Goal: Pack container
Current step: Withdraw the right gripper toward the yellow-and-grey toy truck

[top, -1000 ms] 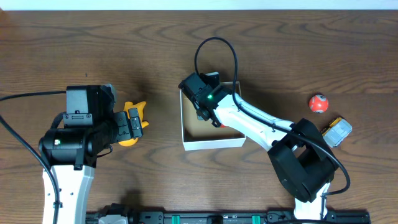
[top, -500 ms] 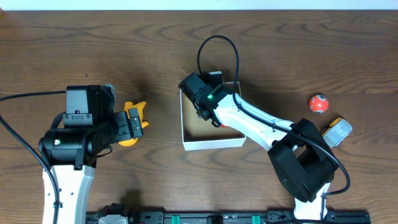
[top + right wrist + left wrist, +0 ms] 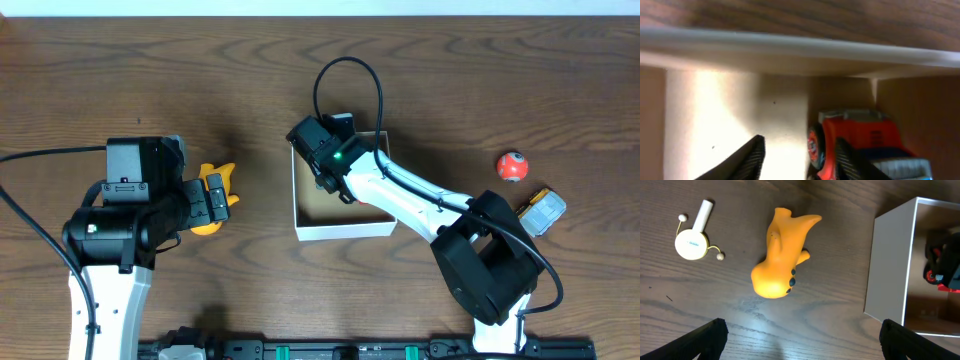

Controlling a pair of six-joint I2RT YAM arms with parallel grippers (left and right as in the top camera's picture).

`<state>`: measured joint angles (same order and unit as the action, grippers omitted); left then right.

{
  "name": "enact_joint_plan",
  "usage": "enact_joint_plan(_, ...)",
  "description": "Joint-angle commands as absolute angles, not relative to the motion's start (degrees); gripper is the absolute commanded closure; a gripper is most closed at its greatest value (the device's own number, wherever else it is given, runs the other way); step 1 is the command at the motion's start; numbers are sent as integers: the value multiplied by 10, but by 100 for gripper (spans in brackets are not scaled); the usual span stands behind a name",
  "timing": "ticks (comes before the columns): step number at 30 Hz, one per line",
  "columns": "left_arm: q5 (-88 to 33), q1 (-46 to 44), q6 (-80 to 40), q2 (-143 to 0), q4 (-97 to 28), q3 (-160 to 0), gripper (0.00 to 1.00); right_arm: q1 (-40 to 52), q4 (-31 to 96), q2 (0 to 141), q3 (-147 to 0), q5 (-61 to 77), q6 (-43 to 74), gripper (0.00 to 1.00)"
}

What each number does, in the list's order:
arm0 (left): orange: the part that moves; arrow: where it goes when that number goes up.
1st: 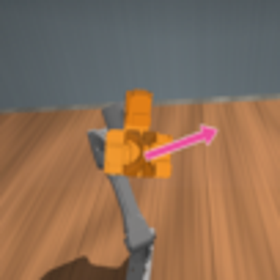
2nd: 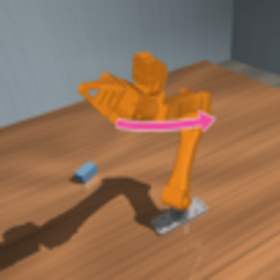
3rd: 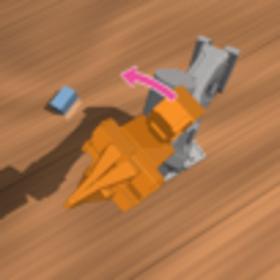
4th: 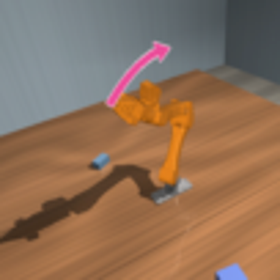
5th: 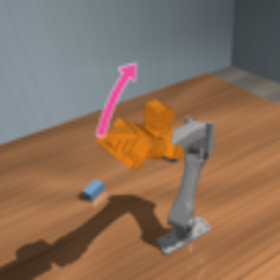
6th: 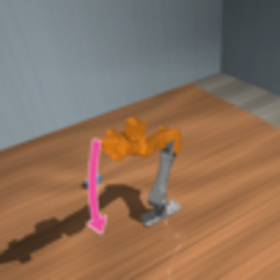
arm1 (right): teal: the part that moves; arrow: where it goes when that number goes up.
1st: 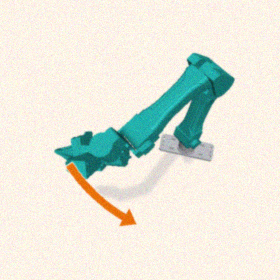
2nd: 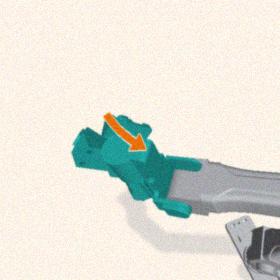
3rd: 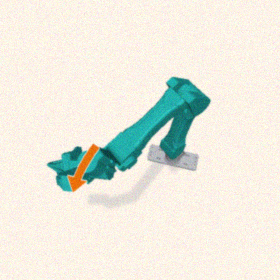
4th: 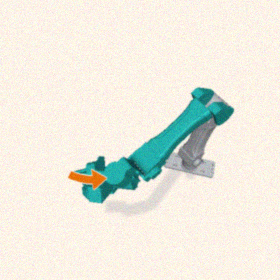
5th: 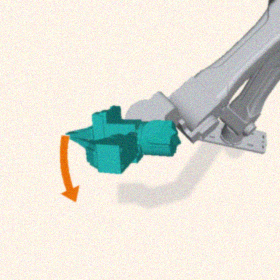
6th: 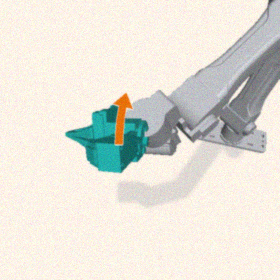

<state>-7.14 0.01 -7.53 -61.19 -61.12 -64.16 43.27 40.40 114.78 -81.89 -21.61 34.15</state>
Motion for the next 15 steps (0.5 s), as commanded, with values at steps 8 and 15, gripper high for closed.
enact_joint_plan(8, -71, 4, -78, -611, -613, -650, 2, 414, 465, 998, -901, -193, 254, 36)
enact_joint_plan(15, -71, 4, -78, -611, -613, -650, 2, 309, 574, 866, -912, -193, 295, 32)
